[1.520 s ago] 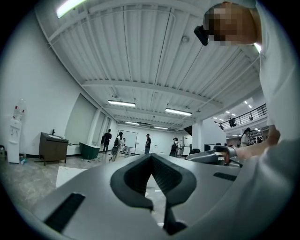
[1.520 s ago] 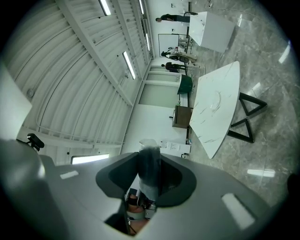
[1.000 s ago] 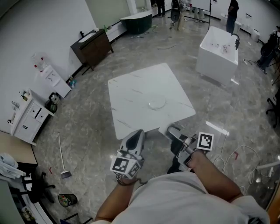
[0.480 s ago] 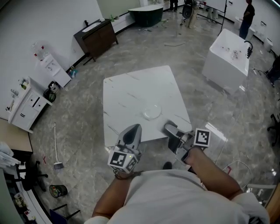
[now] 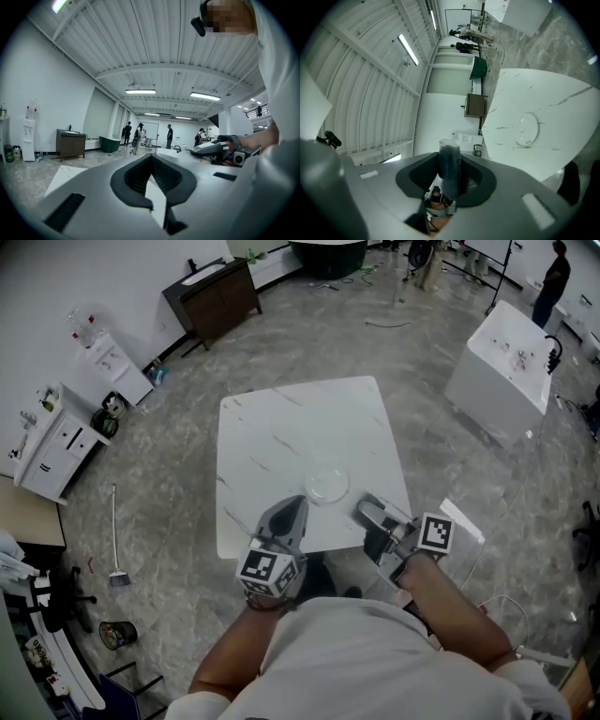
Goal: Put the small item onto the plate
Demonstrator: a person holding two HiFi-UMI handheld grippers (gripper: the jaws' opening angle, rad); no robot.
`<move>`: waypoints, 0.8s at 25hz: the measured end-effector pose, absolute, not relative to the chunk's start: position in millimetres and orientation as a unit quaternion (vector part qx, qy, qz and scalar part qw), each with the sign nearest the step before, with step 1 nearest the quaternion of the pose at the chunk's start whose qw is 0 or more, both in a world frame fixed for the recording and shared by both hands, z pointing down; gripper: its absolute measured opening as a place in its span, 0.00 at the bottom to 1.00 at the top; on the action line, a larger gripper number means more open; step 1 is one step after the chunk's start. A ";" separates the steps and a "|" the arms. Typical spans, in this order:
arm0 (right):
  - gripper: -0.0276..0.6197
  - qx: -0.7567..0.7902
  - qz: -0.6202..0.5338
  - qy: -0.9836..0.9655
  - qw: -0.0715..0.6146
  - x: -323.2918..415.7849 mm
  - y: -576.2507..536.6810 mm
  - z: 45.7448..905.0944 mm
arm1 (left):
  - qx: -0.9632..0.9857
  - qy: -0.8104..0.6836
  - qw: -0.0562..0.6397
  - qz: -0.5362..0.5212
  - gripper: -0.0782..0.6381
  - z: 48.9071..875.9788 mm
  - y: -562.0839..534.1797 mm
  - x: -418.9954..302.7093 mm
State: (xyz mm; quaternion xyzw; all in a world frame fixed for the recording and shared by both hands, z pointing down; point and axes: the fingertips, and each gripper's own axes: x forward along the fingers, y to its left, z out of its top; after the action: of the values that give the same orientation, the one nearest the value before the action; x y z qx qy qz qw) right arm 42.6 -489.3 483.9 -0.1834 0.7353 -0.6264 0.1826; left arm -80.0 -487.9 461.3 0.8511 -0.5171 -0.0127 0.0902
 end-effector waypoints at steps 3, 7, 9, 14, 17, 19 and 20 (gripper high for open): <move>0.20 -0.194 -0.629 0.733 0.173 30.4 -516.3 499.6 | 0.851 -0.515 0.101 -0.009 0.12 476.5 -519.3 -91.3; 0.20 -0.210 -0.633 0.729 0.156 23.3 -552.8 521.6 | 0.855 -0.507 0.110 0.000 0.12 496.1 -563.5 -95.6; 0.20 -0.217 -0.639 0.723 0.150 18.2 -570.2 536.3 | 0.857 -0.503 0.113 0.005 0.12 508.1 -584.2 -100.2; 0.20 -0.237 -0.652 0.710 0.118 7.1 -605.9 583.3 | 0.858 -0.497 0.132 0.017 0.12 541.3 -631.0 -114.0; 0.20 -0.252 -0.658 0.702 0.100 2.0 -624.3 617.6 | 0.861 -0.486 0.144 0.029 0.12 567.6 -653.9 -117.6; 0.20 -0.263 -0.663 0.695 0.087 -0.7 -632.7 639.7 | 0.866 -0.475 0.151 0.037 0.12 584.5 -666.5 -117.1; 0.20 -0.266 -0.664 0.694 0.083 -2.9 -637.1 650.3 | 0.868 -0.470 0.155 0.041 0.12 593.1 -672.3 -116.8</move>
State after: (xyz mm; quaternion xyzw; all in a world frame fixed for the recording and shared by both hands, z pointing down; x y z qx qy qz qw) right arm -2.9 -637.1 650.3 -0.2659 0.6937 -0.6642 0.0828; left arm -116.8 -672.3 593.1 0.8680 -0.4701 0.0405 0.1549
